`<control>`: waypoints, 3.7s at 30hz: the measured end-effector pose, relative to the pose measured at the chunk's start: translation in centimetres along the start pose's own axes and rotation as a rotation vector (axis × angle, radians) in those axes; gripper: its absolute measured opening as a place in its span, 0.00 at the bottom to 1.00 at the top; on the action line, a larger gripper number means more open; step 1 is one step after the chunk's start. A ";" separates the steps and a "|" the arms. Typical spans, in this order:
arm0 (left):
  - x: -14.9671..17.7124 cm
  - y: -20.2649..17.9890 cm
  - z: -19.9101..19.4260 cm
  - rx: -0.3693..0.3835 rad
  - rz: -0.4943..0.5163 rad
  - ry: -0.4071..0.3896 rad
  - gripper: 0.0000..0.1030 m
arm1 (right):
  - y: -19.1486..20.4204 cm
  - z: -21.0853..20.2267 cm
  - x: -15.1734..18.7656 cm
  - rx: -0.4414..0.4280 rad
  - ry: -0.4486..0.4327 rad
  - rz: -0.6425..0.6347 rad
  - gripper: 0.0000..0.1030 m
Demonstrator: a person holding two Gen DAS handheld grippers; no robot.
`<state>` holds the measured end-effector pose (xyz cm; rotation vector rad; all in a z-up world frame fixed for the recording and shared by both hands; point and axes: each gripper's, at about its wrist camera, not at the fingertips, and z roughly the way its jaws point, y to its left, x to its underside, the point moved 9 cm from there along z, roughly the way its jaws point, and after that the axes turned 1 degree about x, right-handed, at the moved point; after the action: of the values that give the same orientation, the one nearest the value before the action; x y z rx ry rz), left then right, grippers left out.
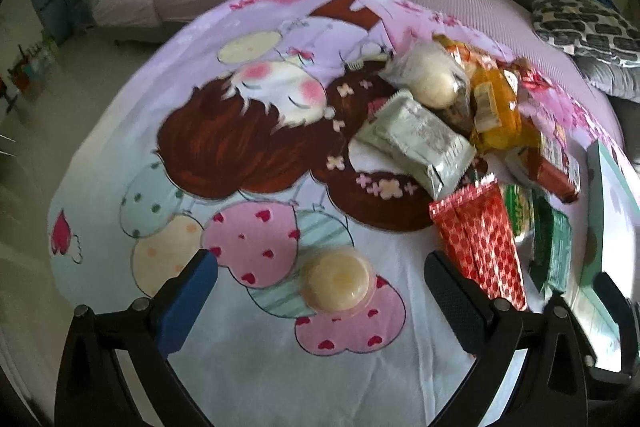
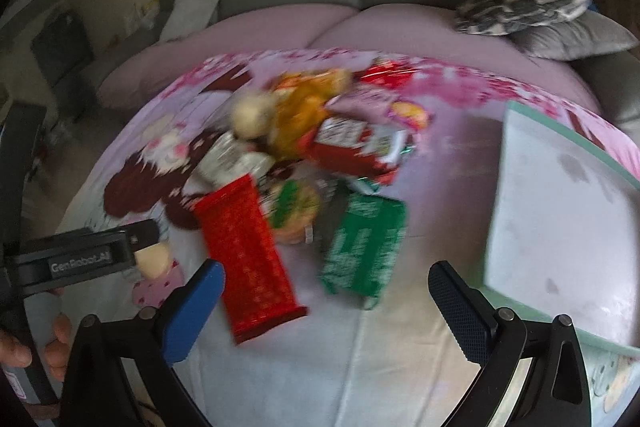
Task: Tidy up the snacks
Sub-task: 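Grasp the round jelly cup with the left tool while the right tool grasps the red foil bar, then carry the jelly cup and red foil bar over the white tray with both tools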
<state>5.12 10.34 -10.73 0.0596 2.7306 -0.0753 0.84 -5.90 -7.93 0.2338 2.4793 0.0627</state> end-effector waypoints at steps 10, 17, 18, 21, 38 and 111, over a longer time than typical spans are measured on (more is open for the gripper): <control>0.9 -0.6 1.8 0.054 0.002 0.087 0.83 | 3.5 2.0 0.9 -0.096 0.080 -0.086 0.80; 1.7 -1.2 3.2 0.076 0.006 0.144 0.61 | 4.8 3.4 1.3 -0.089 0.111 -0.143 0.74; 1.7 -1.2 3.3 0.079 0.008 0.147 0.61 | 5.0 3.5 1.3 -0.090 0.115 -0.152 0.74; 2.1 -1.5 3.7 0.071 0.029 0.152 0.60 | 5.8 4.0 1.7 -0.091 0.130 -0.192 0.67; 1.9 -0.9 4.1 0.052 0.036 0.134 0.47 | 5.9 6.0 2.1 -0.054 0.171 -0.199 0.51; -2.3 -40.3 2.8 0.441 0.706 -0.089 0.47 | -30.5 -5.2 0.4 0.405 -0.070 0.766 0.45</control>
<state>6.17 -30.14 -10.56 1.0911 2.3959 -0.4553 -7.30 -35.78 -7.13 1.3143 2.1711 -0.1276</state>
